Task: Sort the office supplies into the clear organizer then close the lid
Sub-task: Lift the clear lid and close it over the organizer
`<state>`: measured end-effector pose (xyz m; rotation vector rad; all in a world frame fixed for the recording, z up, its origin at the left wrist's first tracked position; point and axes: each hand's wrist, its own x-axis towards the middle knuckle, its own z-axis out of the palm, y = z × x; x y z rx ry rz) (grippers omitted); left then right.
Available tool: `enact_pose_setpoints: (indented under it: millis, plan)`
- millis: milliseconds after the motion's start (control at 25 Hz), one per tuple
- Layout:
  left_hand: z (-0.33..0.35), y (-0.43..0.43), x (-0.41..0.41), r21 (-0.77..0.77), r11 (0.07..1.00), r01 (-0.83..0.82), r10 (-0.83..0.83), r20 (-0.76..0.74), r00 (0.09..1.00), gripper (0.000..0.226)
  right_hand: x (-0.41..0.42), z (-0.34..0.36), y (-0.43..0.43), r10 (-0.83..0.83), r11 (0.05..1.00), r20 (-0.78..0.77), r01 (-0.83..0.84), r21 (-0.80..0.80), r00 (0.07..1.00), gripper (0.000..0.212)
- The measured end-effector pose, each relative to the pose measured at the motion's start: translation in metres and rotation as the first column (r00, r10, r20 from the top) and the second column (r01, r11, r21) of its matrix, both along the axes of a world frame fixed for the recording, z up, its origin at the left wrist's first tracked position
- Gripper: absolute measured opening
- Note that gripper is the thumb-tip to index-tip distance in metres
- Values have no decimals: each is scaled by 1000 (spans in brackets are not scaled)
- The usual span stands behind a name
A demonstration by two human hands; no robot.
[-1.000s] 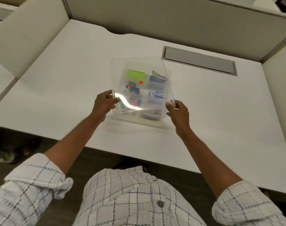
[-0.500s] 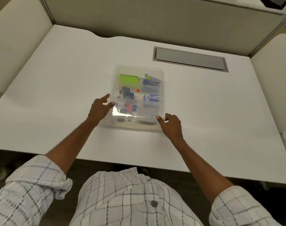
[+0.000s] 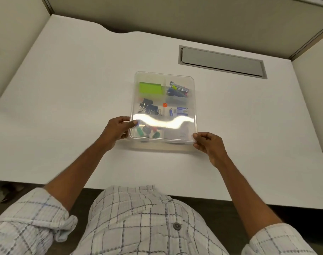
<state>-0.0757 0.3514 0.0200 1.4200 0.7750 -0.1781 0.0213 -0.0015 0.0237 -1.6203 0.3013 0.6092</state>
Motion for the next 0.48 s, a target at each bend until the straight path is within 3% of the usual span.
enact_pose_setpoints:
  millis: [80, 200, 360, 480]
  plan:
    - [1, 3, 3, -62, 998, 21, -21, -1, 1000, 41, 0, -4, -3, 12, 1000, 21, -12, -6, 1000, 38]
    - [6, 10, 17, -103, 990, 96, -98, -17, 995, 53, 15, 1, -8, 117, 993, -60, -116, 14, 991, 43]
    - [20, 24, 48, -63, 979, 196, -200, -74, 977, 63, 62, 20, 2, 279, 959, -156, -284, -11, 947, 57]
    - [31, 38, 87, 66, 993, 98, -92, -79, 993, 76, 116, 30, 28, 218, 972, -42, -221, -81, 975, 47]
